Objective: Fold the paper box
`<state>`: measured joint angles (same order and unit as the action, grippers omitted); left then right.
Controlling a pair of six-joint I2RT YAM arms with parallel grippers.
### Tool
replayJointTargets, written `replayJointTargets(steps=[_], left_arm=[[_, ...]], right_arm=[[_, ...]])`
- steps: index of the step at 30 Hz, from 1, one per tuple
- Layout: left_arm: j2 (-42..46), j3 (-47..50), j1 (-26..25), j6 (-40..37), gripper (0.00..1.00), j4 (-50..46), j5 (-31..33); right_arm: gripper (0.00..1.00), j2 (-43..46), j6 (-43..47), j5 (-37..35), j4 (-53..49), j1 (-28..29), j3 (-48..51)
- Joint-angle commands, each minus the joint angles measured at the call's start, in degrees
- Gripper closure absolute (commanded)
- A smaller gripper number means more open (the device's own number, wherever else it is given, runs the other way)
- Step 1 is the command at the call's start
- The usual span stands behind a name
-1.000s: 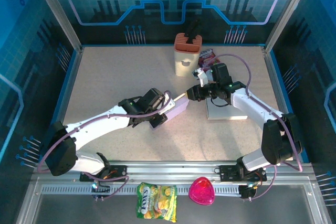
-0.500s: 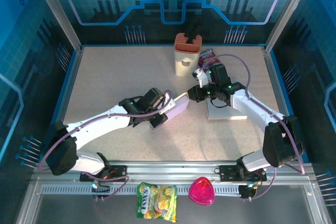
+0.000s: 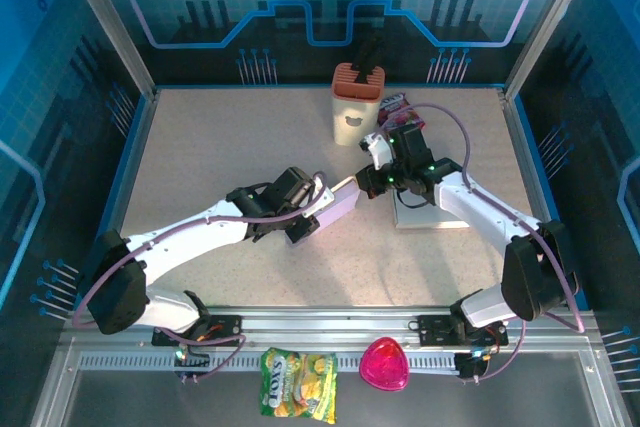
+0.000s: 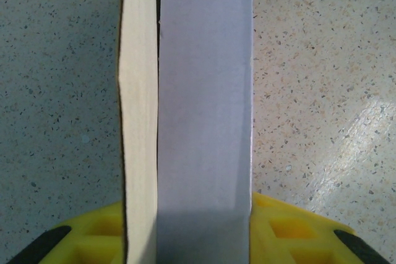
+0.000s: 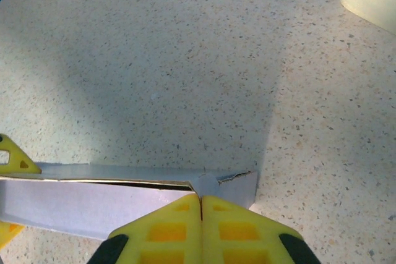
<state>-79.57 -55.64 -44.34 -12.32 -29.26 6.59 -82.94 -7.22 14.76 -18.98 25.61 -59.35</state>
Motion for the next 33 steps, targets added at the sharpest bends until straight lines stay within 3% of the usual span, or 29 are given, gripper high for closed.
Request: replayJointTargets(steps=[1,6,21,27,33], left_arm=[[-1.8,0.3,0.5,0.4,0.66,-2.0,-2.2],[-1.4,0.6,1.0,0.6,0.66,-1.7,-2.5],[-1.3,0.2,1.3,0.5,0.64,-2.2,-1.6],[-1.4,0.0,1.3,0.4,0.63,-2.4,-1.7],[-1.3,-0.1,1.3,-0.2,0.69,-2.6,-3.0]], right_arm=[[1.0,0.6,0.6,-7.4,-3.9,1.9,-1.1],[1.0,0.9,0.5,-13.0,-8.2,4.6,-3.1],[1.0,1.1,-7.0,-16.4,-22.9,7.9,-7.3],[1.0,2.3,-8.3,-16.9,-25.4,8.2,-8.9],[1.0,2.6,-8.3,-18.6,-24.8,9.3,-8.8]])
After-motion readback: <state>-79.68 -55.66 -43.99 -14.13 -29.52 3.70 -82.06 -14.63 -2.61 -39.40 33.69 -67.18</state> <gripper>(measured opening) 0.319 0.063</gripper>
